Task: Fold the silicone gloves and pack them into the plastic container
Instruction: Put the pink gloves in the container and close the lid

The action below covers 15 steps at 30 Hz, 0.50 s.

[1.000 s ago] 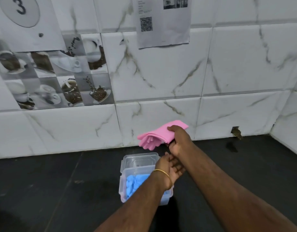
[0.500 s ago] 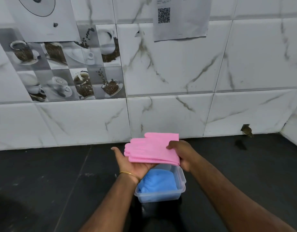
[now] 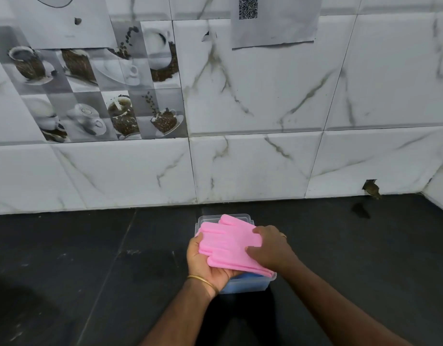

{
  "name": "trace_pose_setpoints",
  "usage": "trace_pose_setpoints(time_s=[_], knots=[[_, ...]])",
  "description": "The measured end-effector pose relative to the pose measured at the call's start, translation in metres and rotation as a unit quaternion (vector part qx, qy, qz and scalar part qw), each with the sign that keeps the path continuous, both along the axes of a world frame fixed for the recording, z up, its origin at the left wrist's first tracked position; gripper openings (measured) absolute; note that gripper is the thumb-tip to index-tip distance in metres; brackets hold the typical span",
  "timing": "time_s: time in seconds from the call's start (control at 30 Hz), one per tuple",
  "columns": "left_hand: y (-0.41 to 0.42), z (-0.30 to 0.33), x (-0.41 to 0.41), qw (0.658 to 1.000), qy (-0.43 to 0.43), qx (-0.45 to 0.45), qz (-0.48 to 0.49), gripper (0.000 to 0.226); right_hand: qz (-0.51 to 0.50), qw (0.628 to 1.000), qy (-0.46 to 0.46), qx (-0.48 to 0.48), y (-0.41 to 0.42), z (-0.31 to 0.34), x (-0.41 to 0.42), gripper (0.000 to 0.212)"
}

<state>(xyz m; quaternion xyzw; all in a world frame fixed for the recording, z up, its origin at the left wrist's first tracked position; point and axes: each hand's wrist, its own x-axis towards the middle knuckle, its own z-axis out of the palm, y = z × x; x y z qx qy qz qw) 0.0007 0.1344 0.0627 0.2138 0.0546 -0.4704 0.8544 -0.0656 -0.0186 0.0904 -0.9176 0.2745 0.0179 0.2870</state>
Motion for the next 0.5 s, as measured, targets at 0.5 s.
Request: trace_pose_setpoints(time_s=[0.5], knots=[[-0.007,-0.006,0.001,0.99,0.071,0.117,0.035,0.06,0.123,0.973,0.084,-0.177,0.02,-0.018,0.006,0.039]])
